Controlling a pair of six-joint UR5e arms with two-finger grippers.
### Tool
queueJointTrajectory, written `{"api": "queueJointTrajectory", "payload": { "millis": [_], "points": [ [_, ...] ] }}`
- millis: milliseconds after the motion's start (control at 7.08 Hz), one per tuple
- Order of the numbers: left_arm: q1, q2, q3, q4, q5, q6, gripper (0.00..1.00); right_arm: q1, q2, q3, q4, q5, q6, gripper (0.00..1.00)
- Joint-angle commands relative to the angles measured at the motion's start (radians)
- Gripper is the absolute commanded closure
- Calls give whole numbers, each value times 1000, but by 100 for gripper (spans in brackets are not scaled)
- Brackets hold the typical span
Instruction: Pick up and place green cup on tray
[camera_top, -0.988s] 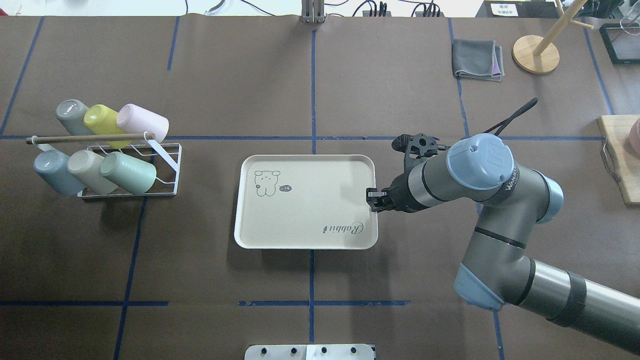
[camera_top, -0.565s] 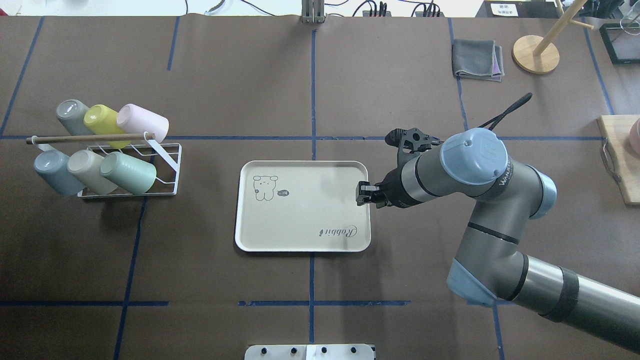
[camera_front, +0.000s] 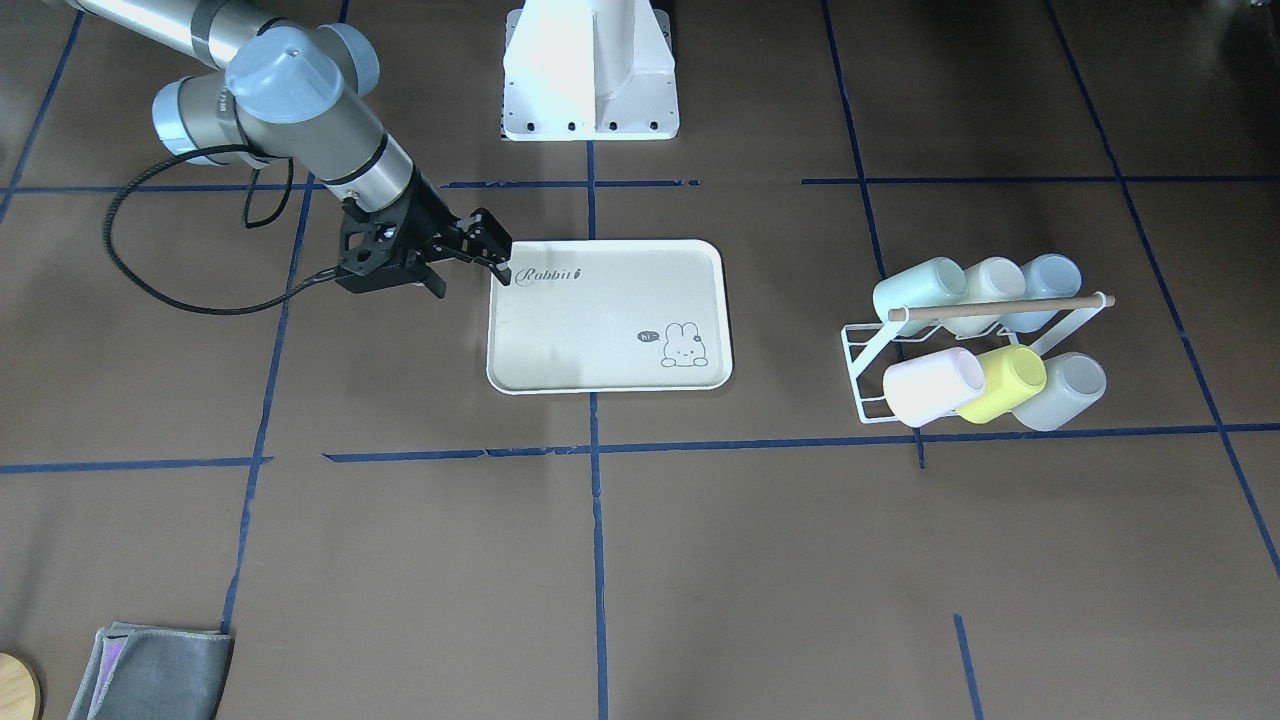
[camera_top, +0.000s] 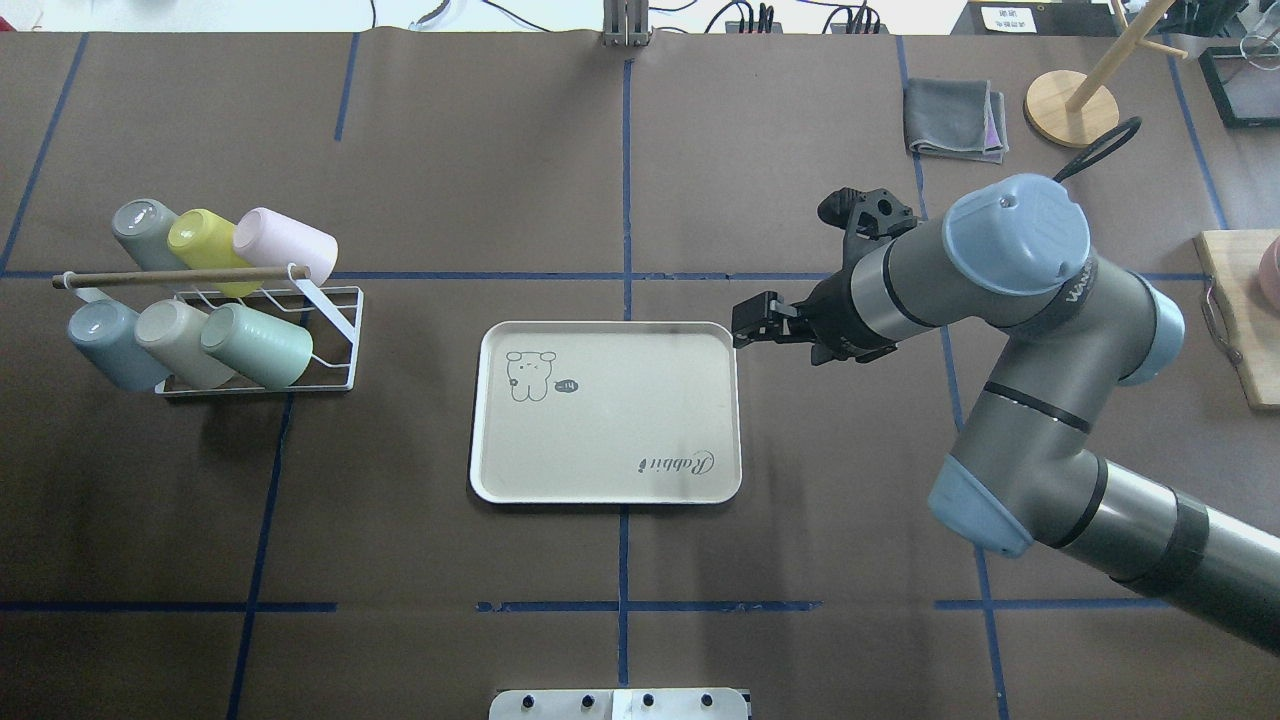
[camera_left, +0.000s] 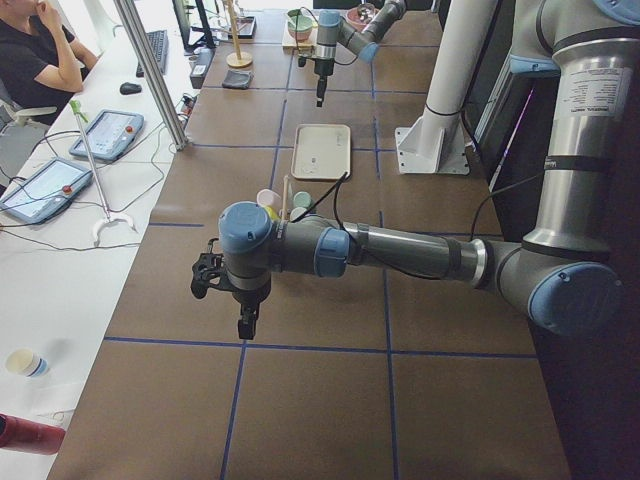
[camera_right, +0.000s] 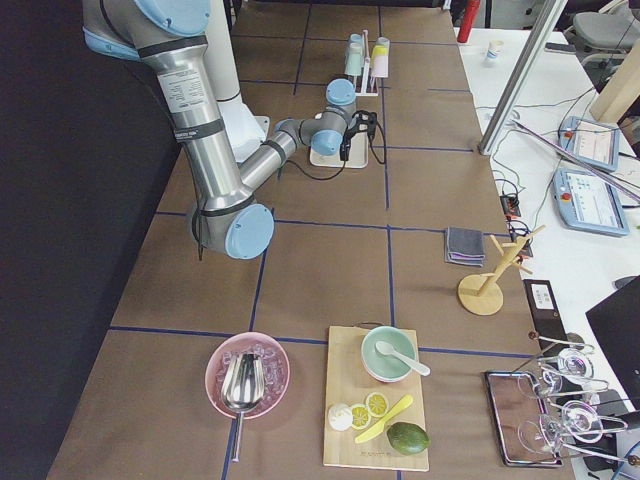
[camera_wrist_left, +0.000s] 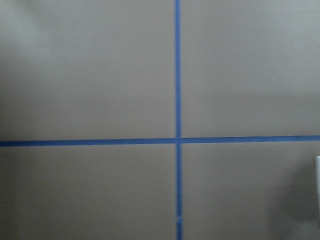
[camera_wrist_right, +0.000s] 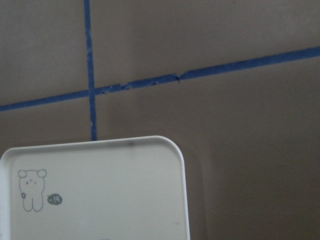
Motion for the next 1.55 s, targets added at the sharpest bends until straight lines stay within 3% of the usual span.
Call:
{"api": "queueJointTrajectory", "payload": {
  "millis": [0,141,282,424,565,847,988,1129,1271,1412],
  "points": [
    [71,-33,-72,10,-94,-2,0,74,-4,104,-217,21,-67,0],
    [134,-44,-139,13,-65,-5,0,111,-22,142,-307,21,-148,0],
    [188,-56,-199,15,26,-7,0,143,-57,179,-369,22,-231,0],
    [310,-55,-281,53,203,-7,0,169,-124,217,-386,24,-324,0],
    [413,-73,-376,213,348,-2,0,201,-174,236,-388,29,-395,0],
    [521,-245,-515,535,464,1,0,270,-215,231,-388,105,-474,0],
    [594,-265,-591,608,567,1,0,290,-246,231,-385,110,-518,0],
    [727,-265,-630,625,789,2,0,303,-260,228,-386,110,-553,0],
    [841,-283,-633,715,940,4,0,313,-280,230,-380,110,-564,0],
    [905,-332,-632,786,1007,49,0,315,-288,230,-380,111,-569,0]
  ]
}}
